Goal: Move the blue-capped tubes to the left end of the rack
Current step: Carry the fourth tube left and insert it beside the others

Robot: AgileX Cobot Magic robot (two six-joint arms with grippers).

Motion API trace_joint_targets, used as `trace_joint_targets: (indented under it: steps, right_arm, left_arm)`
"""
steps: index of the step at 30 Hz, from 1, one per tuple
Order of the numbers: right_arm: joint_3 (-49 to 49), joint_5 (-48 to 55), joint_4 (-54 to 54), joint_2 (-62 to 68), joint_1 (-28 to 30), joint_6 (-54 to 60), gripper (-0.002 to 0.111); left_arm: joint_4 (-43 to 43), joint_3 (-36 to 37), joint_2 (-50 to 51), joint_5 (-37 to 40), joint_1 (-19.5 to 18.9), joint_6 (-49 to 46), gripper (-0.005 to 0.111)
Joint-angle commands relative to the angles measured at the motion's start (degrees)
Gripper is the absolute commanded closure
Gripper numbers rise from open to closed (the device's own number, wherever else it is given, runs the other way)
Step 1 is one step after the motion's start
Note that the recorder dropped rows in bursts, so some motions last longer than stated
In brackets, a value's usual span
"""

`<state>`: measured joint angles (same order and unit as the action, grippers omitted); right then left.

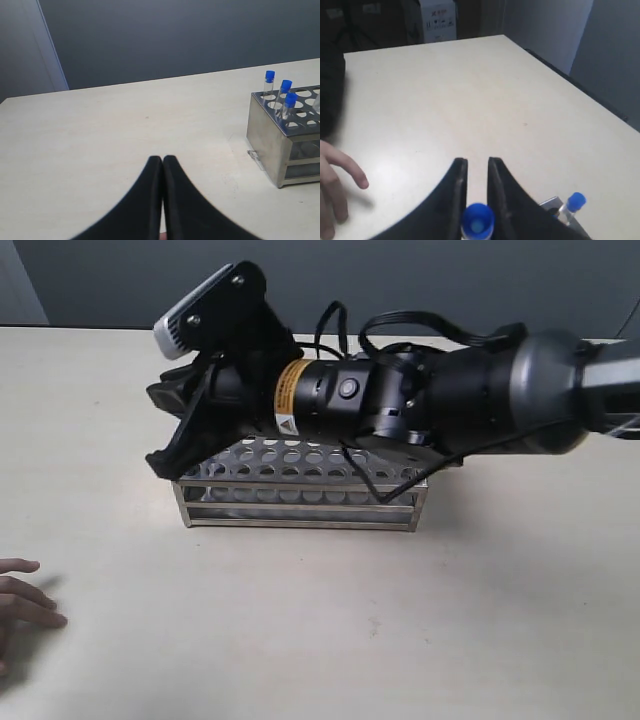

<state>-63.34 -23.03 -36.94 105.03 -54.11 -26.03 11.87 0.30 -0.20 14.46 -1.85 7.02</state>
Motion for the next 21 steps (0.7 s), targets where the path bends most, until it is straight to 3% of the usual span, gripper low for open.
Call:
trace_joint_targets:
  steps: [1,16,18,21]
  right_arm:
    - [-2.86,1.47,-1.17,3.46,-0.70,-0.11,0.108]
    - [-7.33,3.35,-1.39,11.36,-0.68,-0.55,0.107]
    - [-7.33,3.35,-1.39,11.72,-0.68,-0.98,0.099]
    - [-7.33,3.35,-1.39,11.72,-0.68,-0.98,0.077]
  left_arm:
    - [-0.30,-0.30,0.20,-0.37,0.25,0.04,0.106]
    - [-0.30,-0.30,0.20,-0.37,0.25,0.04,0.106]
    - [-0.30,-0.30,0.20,-0.37,0.25,0.04,0.106]
    - [-0.30,-0.30,0.20,-0.37,0.25,0.04,0.106]
